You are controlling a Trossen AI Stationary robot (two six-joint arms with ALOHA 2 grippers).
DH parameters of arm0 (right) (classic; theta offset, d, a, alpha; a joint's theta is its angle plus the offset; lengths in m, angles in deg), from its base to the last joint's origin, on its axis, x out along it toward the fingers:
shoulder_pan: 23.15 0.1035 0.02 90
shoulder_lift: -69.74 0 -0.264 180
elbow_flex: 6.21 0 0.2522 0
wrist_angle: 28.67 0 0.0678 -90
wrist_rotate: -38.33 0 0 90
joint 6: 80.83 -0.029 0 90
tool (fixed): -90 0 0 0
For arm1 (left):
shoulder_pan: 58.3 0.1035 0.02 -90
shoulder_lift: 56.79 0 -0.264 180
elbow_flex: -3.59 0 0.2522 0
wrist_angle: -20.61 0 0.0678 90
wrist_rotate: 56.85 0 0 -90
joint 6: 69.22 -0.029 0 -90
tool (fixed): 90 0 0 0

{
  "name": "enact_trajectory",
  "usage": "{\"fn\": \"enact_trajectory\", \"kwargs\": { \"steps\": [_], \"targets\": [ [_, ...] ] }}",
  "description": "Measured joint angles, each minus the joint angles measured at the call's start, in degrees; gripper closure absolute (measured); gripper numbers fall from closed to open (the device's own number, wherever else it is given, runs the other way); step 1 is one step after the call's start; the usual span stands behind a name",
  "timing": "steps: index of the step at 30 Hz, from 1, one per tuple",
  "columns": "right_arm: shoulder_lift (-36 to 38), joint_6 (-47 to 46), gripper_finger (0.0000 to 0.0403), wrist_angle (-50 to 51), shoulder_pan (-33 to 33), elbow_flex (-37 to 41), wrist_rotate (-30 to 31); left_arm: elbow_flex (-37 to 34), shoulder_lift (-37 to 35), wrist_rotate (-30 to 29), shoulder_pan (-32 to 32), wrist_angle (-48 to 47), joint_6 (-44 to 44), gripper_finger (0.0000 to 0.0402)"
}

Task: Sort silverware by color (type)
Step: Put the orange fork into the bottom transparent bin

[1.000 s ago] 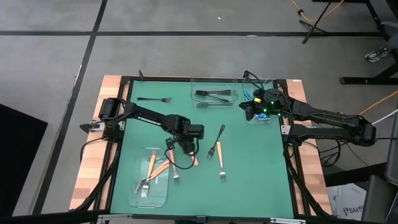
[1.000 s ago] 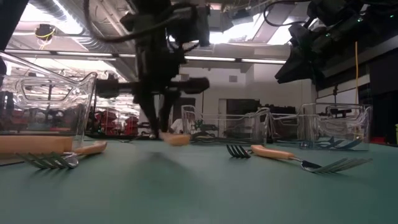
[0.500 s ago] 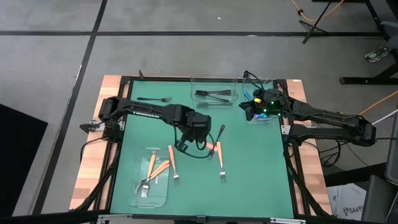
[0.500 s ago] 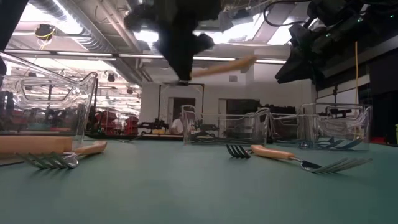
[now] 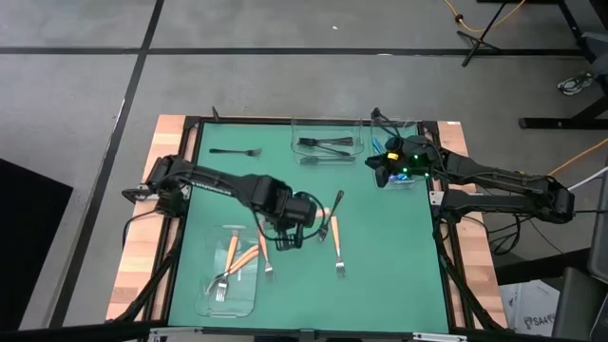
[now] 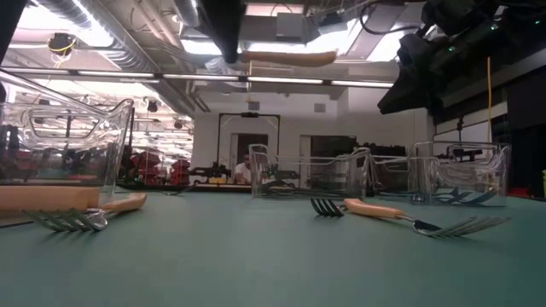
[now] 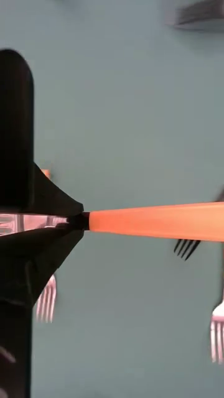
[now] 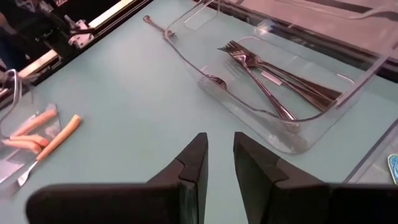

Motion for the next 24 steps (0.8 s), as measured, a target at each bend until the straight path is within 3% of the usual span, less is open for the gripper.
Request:
{"fn": "enact_trajectory", "kwargs": {
  "steps": [24],
  "targets": [
    [0.0,9.1,0.0331,0.0,0.0,0.0,-5.8,-1.8,0.0,-8.0,-22.8,-11.2,60.5,0.0386]
  ]
}}
